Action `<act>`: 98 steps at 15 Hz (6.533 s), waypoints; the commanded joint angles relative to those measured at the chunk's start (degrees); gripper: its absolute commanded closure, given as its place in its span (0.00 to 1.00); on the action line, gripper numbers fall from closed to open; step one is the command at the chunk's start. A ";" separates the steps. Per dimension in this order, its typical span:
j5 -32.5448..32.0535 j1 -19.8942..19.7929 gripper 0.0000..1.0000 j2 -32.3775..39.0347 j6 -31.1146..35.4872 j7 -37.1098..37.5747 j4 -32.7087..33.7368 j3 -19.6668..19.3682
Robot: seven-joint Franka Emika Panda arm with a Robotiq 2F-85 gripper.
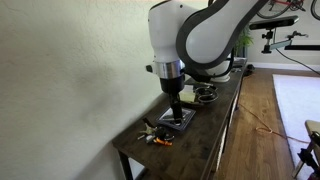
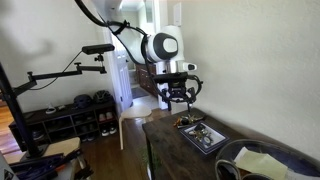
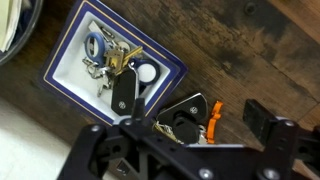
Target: Pick the keys and put them on the object
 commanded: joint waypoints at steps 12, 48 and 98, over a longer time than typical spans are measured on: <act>-1.67 1.67 0.00 5.39 0.16 -4.56 3.15 -0.26; -5.21 2.54 0.92 13.81 1.97 -15.55 12.93 -0.78; -9.70 -1.48 0.91 6.31 7.56 -5.16 2.52 -6.95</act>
